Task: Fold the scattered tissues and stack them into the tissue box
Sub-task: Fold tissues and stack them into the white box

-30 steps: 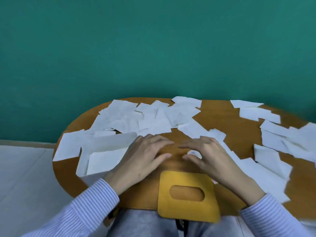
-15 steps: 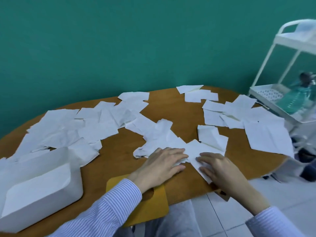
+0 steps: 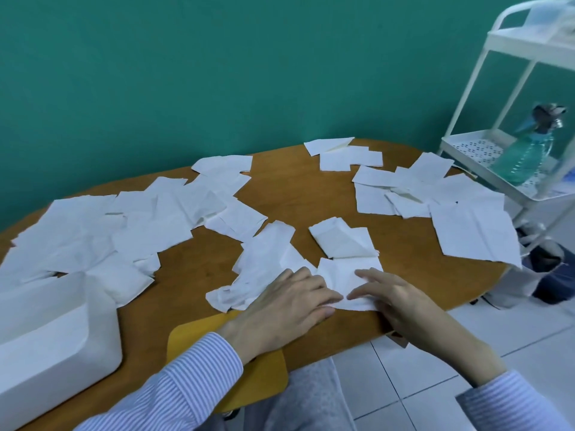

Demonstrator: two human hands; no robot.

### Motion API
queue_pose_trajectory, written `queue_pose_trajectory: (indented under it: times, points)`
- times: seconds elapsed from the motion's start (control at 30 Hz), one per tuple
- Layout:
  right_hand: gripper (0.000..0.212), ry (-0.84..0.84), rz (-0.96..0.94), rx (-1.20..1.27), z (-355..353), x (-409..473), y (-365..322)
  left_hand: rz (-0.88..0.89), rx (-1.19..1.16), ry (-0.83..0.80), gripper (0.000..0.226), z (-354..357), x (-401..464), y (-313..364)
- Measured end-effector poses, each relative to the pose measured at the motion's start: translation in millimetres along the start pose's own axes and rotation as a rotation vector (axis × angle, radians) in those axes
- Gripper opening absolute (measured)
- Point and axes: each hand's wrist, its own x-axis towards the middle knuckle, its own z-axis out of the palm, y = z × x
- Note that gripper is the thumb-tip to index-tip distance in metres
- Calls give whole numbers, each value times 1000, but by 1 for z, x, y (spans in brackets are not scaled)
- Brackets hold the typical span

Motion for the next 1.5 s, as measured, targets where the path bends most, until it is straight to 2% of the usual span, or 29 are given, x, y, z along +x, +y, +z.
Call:
queue_pose_trajectory:
  times: [0.13,0.23,0.3,0.43,0.57,0.7,0.8,1.0,1.2,1.5]
  points:
    - [43,-25,7,28,-3,-1,2,-48,-62,55,33,-3,18,-2]
    - [25,119,75,111,-5,3,4,-100,-71,65,28,-5,36,-5]
    - [17,209,109,77,-5,5,7,-115,-84,25,25,-3,44,-7]
    - [31,172,111,-129,0,7,11,-129,-149,-9,23,-1,50,-6]
    - [37,141,110,-143,-5,13,11,-140,-205,-44,29,-5,55,-8]
    - [41,83,146,1,-9,21,8,-151,-306,-76,28,-8,61,-9]
    - [29,86,187,105,-10,22,5,-154,-361,-75,24,-7,62,-9]
    - [33,118,165,268,-16,14,2,-129,-412,-26,25,-11,57,-8]
    - [18,191,153,475,-35,18,-7,-149,-586,70,20,-49,47,-11]
    - [23,166,46,514,-44,38,-40,-255,-534,168,20,-73,0,-24]
